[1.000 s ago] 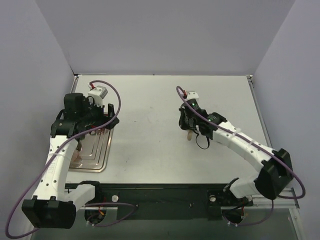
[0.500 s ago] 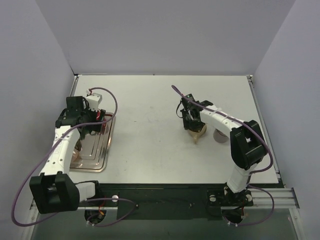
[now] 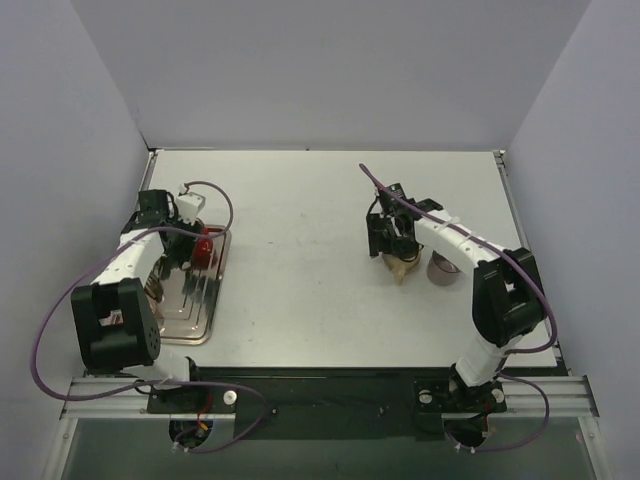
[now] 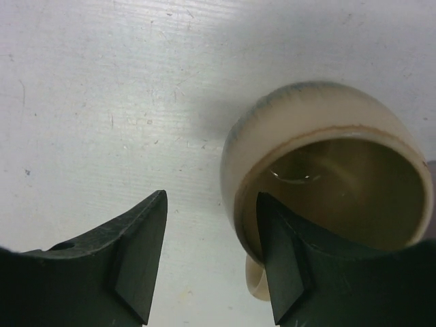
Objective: Turn the mug right side up
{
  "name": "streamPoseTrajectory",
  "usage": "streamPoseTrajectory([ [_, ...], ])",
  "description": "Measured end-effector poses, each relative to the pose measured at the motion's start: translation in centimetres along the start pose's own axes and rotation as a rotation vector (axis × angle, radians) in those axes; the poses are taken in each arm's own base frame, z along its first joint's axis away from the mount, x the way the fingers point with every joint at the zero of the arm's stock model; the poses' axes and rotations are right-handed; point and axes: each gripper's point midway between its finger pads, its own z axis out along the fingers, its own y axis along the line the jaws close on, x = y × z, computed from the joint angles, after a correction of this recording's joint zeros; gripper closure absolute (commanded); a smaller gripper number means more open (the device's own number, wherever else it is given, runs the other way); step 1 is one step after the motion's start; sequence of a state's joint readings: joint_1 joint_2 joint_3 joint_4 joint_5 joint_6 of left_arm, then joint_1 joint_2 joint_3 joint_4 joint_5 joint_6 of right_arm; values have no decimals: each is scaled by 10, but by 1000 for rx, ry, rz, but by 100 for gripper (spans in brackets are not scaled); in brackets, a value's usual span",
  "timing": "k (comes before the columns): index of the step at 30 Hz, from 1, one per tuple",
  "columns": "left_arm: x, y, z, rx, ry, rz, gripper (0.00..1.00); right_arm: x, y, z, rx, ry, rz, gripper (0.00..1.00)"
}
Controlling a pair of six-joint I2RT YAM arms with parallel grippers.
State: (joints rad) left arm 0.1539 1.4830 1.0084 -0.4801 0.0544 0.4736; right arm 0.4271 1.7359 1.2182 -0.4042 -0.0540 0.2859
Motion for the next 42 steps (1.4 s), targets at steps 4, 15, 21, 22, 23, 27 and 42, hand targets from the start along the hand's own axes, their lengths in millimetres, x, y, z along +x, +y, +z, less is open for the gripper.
streamPoseTrajectory([
  [4, 6, 3, 25, 15, 58, 26, 46, -5, 0, -23, -17, -57, 2, 49],
  [15, 7, -11, 40, 99, 32, 13, 47, -9, -1, -68, -46, -177, 2, 49],
  [21, 0, -14, 38, 116, -5, 30, 80, -8, 0, -69, -45, -177, -7, 48],
  [22, 2, -14, 40, 120, 2, 30, 86, -7, 0, -69, -44, -178, -7, 46],
  [23, 3, -15, 42, 127, 11, 28, 100, -5, -1, -70, -42, -180, -8, 45],
  [27, 0, -12, 44, 119, 3, 28, 100, -2, -5, -80, -33, -202, -6, 35],
  [42, -39, -59, -38, 340, -147, -203, 100, -1, 62, -163, -226, -521, -85, 23],
])
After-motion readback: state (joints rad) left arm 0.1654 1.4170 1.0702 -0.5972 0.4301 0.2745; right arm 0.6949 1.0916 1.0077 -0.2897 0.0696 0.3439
